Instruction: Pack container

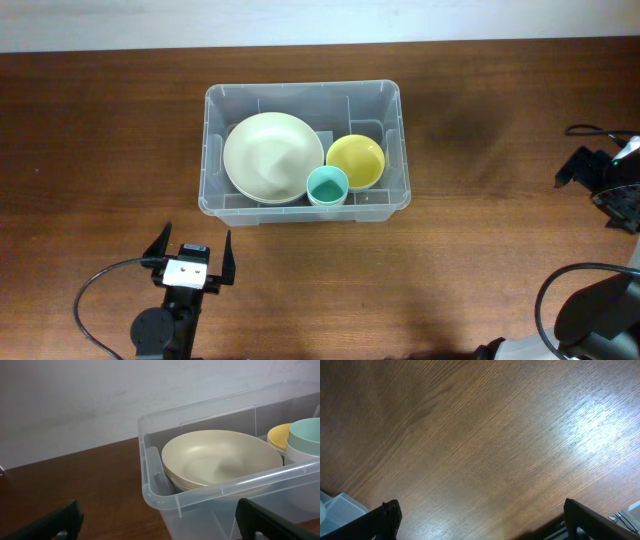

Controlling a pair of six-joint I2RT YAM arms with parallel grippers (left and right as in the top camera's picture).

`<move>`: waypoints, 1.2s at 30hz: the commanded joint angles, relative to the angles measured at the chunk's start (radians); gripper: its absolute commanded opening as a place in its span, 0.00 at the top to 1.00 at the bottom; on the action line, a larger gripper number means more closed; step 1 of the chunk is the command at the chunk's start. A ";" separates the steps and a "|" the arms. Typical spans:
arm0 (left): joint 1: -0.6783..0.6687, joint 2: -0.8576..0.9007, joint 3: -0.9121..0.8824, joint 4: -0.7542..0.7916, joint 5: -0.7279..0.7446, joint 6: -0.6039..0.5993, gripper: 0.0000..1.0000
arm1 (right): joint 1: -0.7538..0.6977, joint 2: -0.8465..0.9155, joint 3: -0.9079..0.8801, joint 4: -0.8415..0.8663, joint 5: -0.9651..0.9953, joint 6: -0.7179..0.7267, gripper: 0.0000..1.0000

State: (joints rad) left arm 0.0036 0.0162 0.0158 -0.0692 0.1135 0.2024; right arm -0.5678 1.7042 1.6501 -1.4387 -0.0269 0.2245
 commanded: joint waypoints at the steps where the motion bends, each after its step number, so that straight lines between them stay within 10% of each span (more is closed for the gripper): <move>1: 0.006 -0.011 -0.006 -0.002 0.006 0.016 0.00 | -0.002 -0.013 -0.003 0.000 0.002 -0.008 0.01; 8: 0.006 -0.011 -0.006 -0.002 0.006 0.016 0.00 | 0.044 -0.122 -0.045 0.208 -0.045 -0.008 0.01; 20: 0.006 -0.011 -0.006 -0.002 0.006 0.016 0.00 | 0.434 -0.867 -0.692 1.004 -0.040 -0.009 0.01; 36: 0.006 -0.011 -0.006 -0.002 0.006 0.016 0.00 | 0.467 -1.581 -1.285 1.173 -0.049 -0.011 0.01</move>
State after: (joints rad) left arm 0.0036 0.0128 0.0158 -0.0708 0.1135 0.2024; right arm -0.1112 0.1993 0.4183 -0.2890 -0.0727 0.2237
